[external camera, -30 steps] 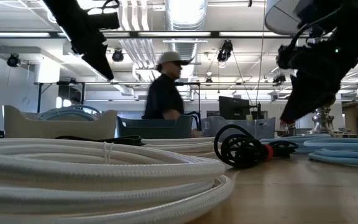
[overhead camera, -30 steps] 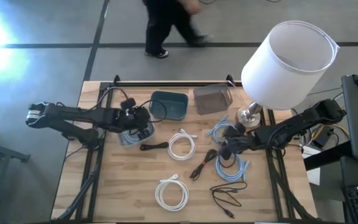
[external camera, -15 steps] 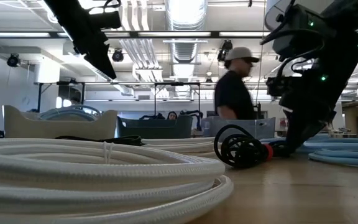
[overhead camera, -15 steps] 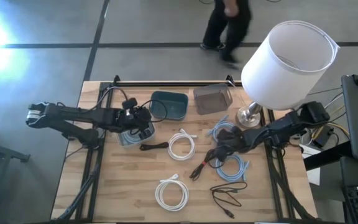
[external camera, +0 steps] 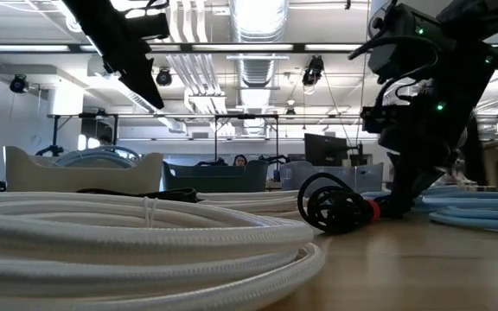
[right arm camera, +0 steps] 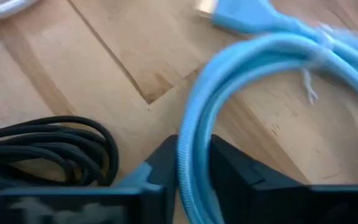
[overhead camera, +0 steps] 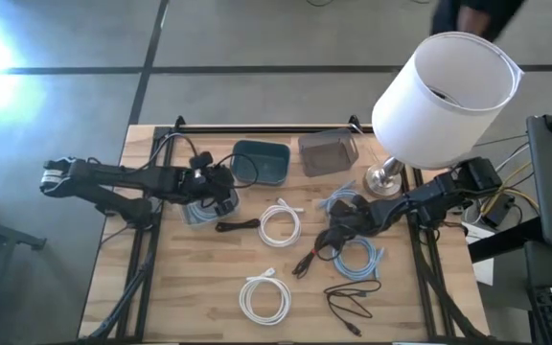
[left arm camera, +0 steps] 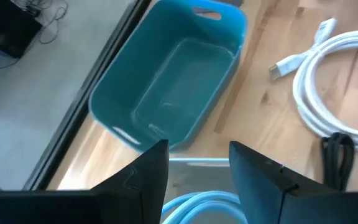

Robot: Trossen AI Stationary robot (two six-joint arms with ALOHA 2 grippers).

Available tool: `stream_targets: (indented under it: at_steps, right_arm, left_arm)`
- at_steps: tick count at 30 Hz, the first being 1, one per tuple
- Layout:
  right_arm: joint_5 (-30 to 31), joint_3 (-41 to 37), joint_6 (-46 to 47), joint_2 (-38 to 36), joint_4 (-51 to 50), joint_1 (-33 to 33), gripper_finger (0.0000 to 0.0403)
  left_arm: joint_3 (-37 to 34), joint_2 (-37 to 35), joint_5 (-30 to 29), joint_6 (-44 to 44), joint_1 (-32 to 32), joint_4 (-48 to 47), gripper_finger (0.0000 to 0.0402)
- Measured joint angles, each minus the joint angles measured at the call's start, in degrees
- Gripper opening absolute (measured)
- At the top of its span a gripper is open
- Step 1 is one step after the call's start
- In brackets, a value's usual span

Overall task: Pick & Place USB Port
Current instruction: Put the top light blue HDMI cable into the white bin

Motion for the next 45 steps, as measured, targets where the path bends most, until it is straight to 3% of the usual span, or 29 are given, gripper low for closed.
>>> stream_targets:
  at_steps: [5, 11, 21, 29, 37, 45]
  right_arm:
    - [-0.07, 1.29, -2.83, -1.05, 0.11, -0.02, 0.0018]
    - [0.93, 6.22, -8.27, -1.03, 0.17, 0.02, 0.0016]
    - [14.56, 17.77, -20.56, -1.03, 0.04, 2.44, 0.0015]
    - [17.61, 25.78, -30.05, -0.27, 0.65, 4.68, 0.0014]
    - [17.68, 30.07, -38.84, 7.31, 0.82, 4.83, 0.0014]
    - [19.73, 36.25, -48.24, 18.6, 0.68, 4.83, 0.0013]
  left_arm:
    - [0.0, 0.02, 4.37, -0.55, 0.0, 2.03, 0.0172]
    - [0.0, 0.02, 10.6, -0.56, 0.0, 6.44, 0.0172]
    - [-0.07, 0.02, 16.64, -5.86, -0.04, 10.97, 0.0172]
    - [-0.09, 0.04, 19.19, -10.02, -0.04, 12.95, 0.0172]
    - [-0.09, 0.04, 25.35, -12.19, -0.04, 15.91, 0.0172]
    - [-0.18, 0.04, 25.63, -13.62, -0.04, 16.01, 0.0172]
